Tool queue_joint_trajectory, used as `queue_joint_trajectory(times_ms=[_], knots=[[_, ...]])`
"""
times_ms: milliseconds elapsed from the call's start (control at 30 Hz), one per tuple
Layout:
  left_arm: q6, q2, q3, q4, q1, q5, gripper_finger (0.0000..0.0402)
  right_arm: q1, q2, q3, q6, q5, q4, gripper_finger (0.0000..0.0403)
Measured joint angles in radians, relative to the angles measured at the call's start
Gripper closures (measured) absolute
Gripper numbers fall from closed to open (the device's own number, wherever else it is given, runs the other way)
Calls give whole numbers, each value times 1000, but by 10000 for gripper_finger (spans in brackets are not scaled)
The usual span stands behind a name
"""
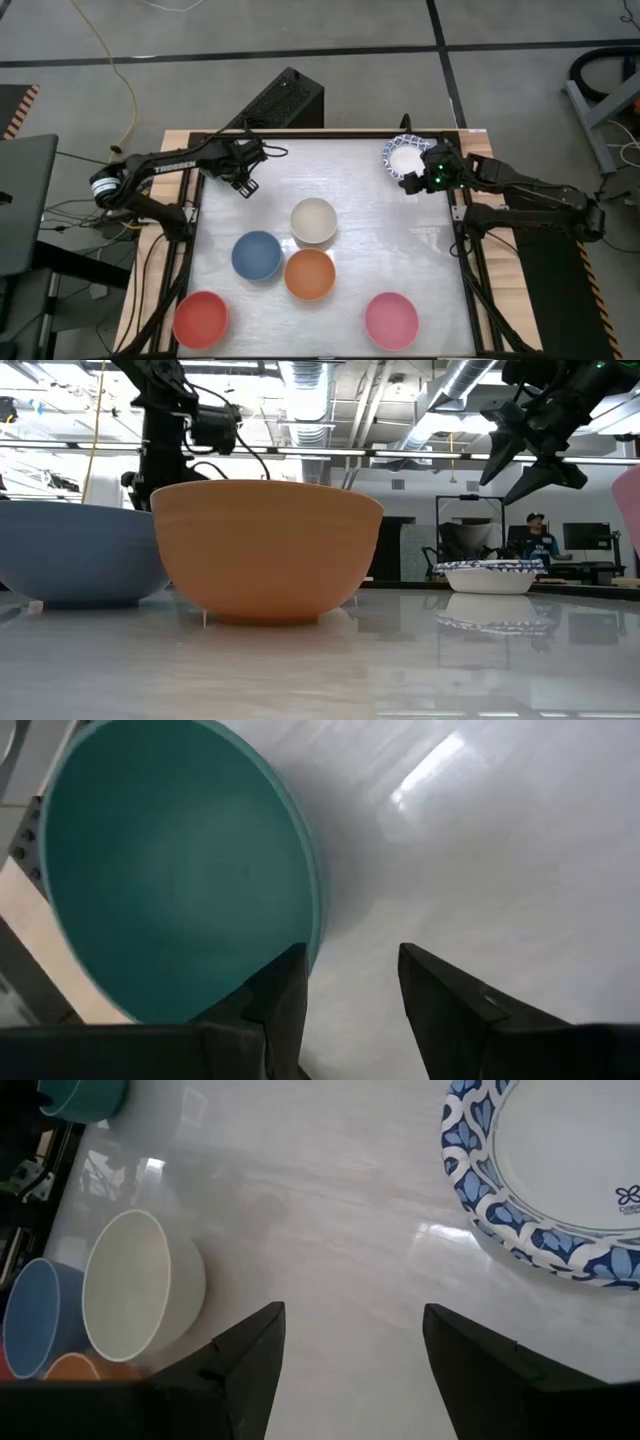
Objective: Nest bowls inside each other
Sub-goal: Stack the green bowl into the blue patterned paper bowl
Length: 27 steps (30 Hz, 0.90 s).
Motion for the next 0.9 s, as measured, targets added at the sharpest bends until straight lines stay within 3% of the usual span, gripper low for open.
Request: queue_joint_trajectory(times_ms=[167,400,633,900], knots=[[39,67,0,30,29,13,273,0,0,0,0,3,0,143],[63,105,0,66,43,10,391,0,0,0,0,3,0,143],[87,105,0,76,30,7,401,0,0,0,8,3,23,143],[156,93,45,75,-86,-46,401,0,0,0,16,2,116,143]])
